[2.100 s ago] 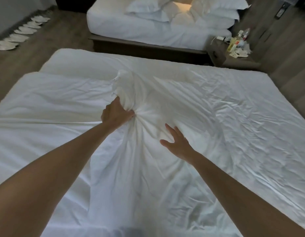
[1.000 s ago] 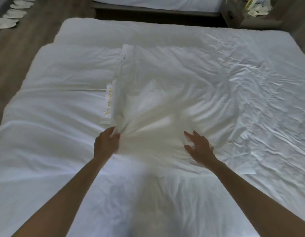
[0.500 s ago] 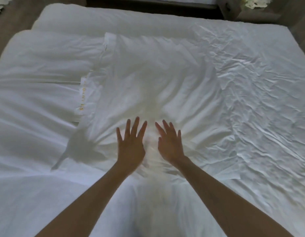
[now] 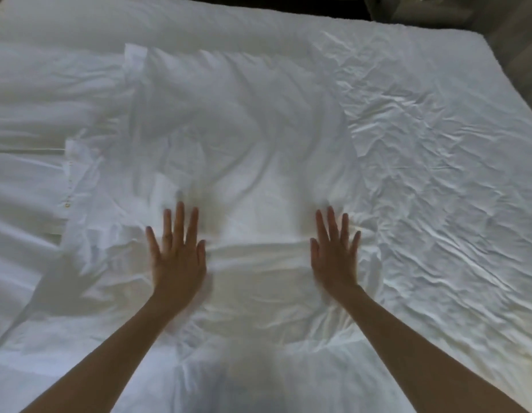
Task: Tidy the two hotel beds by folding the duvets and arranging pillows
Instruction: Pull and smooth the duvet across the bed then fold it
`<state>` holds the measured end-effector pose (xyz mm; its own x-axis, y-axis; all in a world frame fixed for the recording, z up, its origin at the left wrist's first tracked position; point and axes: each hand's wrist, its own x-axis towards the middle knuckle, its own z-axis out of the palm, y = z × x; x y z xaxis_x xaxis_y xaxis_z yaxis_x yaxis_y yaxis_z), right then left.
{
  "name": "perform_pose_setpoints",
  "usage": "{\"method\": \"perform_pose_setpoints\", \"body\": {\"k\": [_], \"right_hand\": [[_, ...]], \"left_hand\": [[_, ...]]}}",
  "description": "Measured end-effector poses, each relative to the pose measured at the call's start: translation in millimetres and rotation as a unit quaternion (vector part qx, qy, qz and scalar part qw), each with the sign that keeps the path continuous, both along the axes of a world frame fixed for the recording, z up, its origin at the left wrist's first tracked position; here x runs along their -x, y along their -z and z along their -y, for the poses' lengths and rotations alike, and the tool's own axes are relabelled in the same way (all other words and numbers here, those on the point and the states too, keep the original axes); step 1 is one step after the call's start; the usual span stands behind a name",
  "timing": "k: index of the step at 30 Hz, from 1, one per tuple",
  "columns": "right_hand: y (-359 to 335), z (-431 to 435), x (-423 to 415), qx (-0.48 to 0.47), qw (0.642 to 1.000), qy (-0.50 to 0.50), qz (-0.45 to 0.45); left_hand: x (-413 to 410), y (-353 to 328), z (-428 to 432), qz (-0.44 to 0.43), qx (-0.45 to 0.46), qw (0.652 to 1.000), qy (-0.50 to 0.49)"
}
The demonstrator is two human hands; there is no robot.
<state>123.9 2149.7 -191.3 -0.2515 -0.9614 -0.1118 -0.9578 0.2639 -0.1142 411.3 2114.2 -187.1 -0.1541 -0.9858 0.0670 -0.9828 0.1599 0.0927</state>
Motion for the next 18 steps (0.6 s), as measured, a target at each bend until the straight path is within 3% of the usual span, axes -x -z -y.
{"method": "perform_pose_setpoints", "body": {"k": [4,6,9,11,13,18], "right_hand": [[-3,67,-52,0.056,0.991,-0.117,-0.029],[-1,100,-56,0.073,0.986,-0.141,-0.046],[8,126,-31,0.083,0.979,-0.170,-0.068],[19,128,-3,0.050,0.986,-0.137,-0.077],[27,125,24,-0.008,0.998,-0.043,-0.055],[21,118,47,-0.101,0.991,0.085,0.027]], "left_hand": [[57,-16,60,-0.026,0.043,0.995,0.090],[67,-10,97,0.002,0.032,0.991,0.129],[41,14,144,0.038,-0.002,0.994,0.103],[10,28,160,0.056,-0.008,0.997,0.059],[-17,38,168,0.039,-0.025,0.999,0.021],[-16,28,175,0.007,-0.164,0.980,-0.111]]}}
